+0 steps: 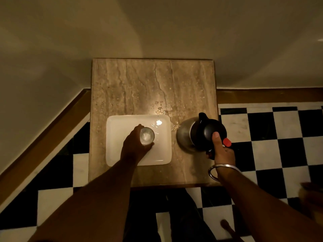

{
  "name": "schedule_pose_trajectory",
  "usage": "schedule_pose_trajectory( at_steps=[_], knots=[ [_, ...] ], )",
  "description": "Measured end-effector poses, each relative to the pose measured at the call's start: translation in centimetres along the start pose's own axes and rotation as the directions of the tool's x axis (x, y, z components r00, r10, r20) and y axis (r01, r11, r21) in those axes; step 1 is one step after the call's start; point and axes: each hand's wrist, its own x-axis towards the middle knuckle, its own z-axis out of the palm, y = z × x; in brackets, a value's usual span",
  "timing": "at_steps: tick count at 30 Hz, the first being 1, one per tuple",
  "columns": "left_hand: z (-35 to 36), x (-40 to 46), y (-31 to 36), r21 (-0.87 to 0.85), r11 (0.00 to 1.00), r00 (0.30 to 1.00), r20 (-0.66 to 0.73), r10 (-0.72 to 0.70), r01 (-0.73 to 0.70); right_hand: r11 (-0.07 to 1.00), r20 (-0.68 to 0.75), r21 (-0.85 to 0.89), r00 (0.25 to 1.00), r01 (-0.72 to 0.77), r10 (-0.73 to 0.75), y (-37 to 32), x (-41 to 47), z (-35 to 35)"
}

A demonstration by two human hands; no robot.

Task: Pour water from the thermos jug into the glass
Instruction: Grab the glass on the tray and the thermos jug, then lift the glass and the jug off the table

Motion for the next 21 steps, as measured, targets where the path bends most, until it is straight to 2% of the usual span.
schedule_pose_trajectory(
  at_steps=[3, 8, 12, 17, 21],
  knots=[
    [-1.0, -0.3, 0.9, -0.012, 1.000, 1.000, -0.027, -0.010, 0.010, 1.000, 0.008, -0.028, 1.000, 0.013, -0.013, -0.4, -0.2, 0.0],
    [-3.1, -1.2, 3.3, -0.044, 0.999, 0.987, -0.163, -0.002, -0.005, 0.994, 0.020, -0.091, 0.998, 0.057, -0.056, -4.2, -0.1, -0.1],
    [-5.5, -3.0, 5.8, -0.080, 0.997, 0.970, -0.242, -0.005, -0.015, 0.970, 0.133, -0.180, 0.981, 0.164, -0.141, -6.6, -1.4, -2.5],
    [-9.9, -6.9, 10.4, -0.107, 0.993, 0.967, -0.252, 0.029, -0.058, 0.923, 0.255, -0.207, 0.928, 0.326, -0.271, -11.3, -5.8, -8.0],
    [-12.8, -9.6, 14.0, -0.188, 0.975, 0.955, -0.291, 0.057, -0.116, 0.851, 0.400, -0.220, 0.840, 0.476, -0.366, -17.5, -9.8, -11.3]
  ],
)
